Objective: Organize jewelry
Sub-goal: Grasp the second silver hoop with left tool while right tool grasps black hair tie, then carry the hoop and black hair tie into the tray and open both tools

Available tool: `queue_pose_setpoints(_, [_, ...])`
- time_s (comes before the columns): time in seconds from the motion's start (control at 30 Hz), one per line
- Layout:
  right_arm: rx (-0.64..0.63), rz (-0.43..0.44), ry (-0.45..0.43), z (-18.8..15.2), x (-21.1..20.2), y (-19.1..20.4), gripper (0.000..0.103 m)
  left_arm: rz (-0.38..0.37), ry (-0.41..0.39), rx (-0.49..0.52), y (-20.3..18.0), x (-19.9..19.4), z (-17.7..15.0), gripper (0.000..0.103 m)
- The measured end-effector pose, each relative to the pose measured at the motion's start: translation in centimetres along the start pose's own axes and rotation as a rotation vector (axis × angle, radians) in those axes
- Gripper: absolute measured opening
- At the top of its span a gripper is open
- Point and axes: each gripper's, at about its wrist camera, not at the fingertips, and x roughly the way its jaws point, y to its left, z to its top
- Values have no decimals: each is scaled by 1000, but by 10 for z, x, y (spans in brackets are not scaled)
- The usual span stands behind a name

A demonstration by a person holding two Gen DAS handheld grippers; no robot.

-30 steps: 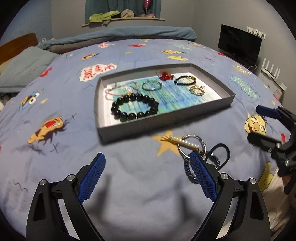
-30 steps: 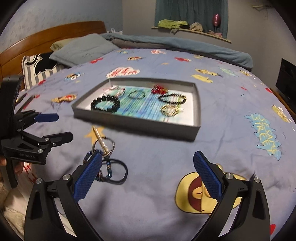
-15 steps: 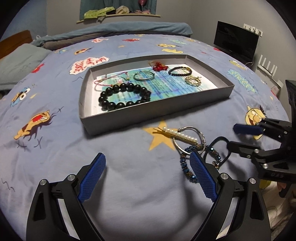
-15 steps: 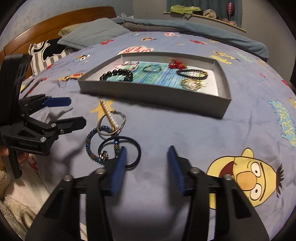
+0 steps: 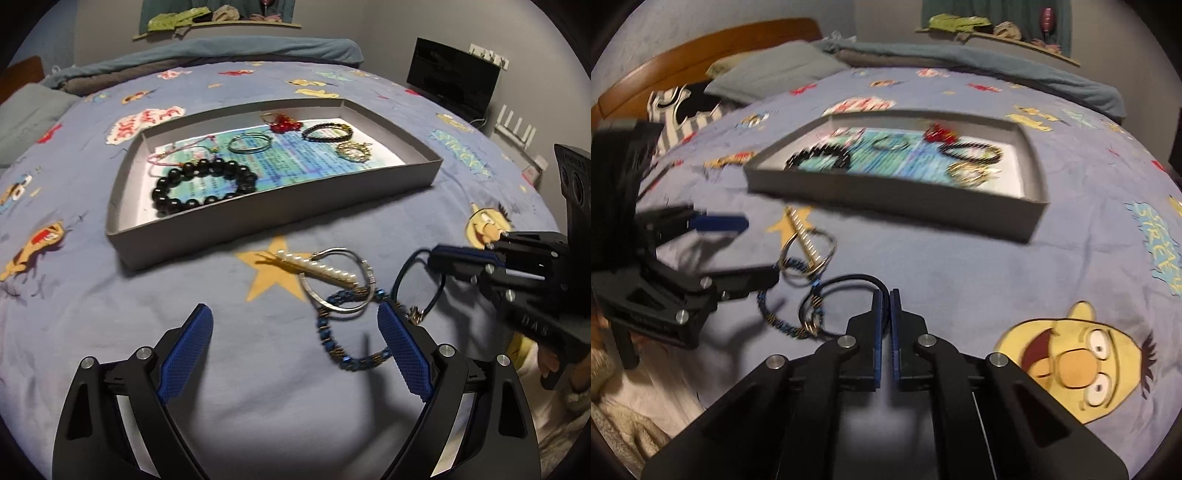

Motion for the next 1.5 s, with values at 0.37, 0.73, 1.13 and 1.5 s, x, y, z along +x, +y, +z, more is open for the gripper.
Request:
queue_pose_setpoints(0.37, [62, -18, -23, 1, -13, -27, 4, -38, 2, 8, -21, 19, 8, 72])
queue_pose_setpoints(0.73, [64, -7, -27, -2, -16, -29, 4, 71, -6, 101, -33, 26, 7, 54])
queue_pose_setpoints(1.13, [63, -9, -77, -2, -25, -27, 4, 82, -90, 72, -18, -2, 14, 50])
queue_pose_setpoints(1.5, [74, -18, -179, 30, -47, -28, 4, 110, -141, 76, -4, -33, 38, 50])
